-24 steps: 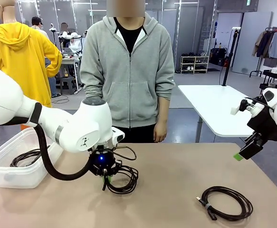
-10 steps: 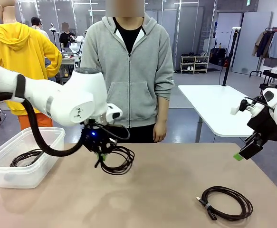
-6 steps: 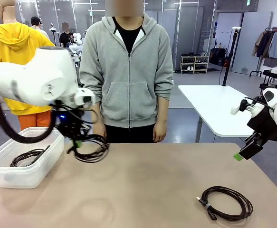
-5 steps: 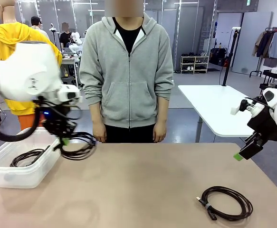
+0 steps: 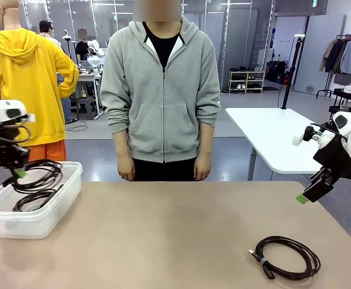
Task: Organize and store the cables.
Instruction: Place the USB Extension Cable into the Organizing box.
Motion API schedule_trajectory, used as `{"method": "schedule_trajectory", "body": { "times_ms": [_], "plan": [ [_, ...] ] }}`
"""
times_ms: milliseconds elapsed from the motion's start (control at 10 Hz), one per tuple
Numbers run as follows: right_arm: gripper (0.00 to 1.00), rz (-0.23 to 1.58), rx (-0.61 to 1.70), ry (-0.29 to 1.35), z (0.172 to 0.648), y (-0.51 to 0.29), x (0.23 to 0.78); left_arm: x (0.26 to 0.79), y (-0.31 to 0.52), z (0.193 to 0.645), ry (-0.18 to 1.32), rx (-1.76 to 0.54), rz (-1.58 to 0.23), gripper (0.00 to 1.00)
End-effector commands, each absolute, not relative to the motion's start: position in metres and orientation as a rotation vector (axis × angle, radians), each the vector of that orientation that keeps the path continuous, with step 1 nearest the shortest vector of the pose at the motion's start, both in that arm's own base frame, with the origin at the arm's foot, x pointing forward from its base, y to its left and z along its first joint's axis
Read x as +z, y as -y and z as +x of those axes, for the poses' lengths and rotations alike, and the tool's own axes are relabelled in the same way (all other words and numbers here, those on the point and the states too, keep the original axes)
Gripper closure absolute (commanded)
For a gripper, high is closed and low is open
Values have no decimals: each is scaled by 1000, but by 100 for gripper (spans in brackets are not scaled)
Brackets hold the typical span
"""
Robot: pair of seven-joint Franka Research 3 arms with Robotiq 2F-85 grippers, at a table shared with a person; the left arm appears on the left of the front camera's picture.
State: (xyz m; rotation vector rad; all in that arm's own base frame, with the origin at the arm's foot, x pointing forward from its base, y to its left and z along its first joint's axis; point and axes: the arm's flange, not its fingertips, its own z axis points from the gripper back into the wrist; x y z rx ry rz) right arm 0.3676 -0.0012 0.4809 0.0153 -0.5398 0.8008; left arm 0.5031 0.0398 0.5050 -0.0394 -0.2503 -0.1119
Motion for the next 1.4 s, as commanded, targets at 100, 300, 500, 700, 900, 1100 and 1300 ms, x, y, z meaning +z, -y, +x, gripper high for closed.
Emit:
{"method": "schedule_trajectory", "body": {
  "times_ms": [100, 300, 500, 700, 900, 1100, 1300],
  "plan": [
    [0, 26, 780, 536, 367, 1, 481, 491, -64, 533, 309, -51, -33, 83],
    [0, 26, 780, 536, 367, 1, 481, 475, -69, 554, 329, -55, 2, 83],
    [0, 26, 780, 536, 367, 1, 481, 449, -79, 571, 314, -10, -29, 83],
    [0, 26, 780, 536, 367, 1, 481, 426, -77, 582, 296, 54, 13, 83],
    [0, 26, 780, 536, 367, 1, 481, 412, -78, 585, 266, 100, -21, 83],
    [0, 26, 780, 536, 367, 1, 481, 416, -78, 585, 283, 142, -36, 83],
    [0, 26, 780, 536, 367, 1, 481, 418, -73, 581, 282, 134, -35, 46]
  ]
}}
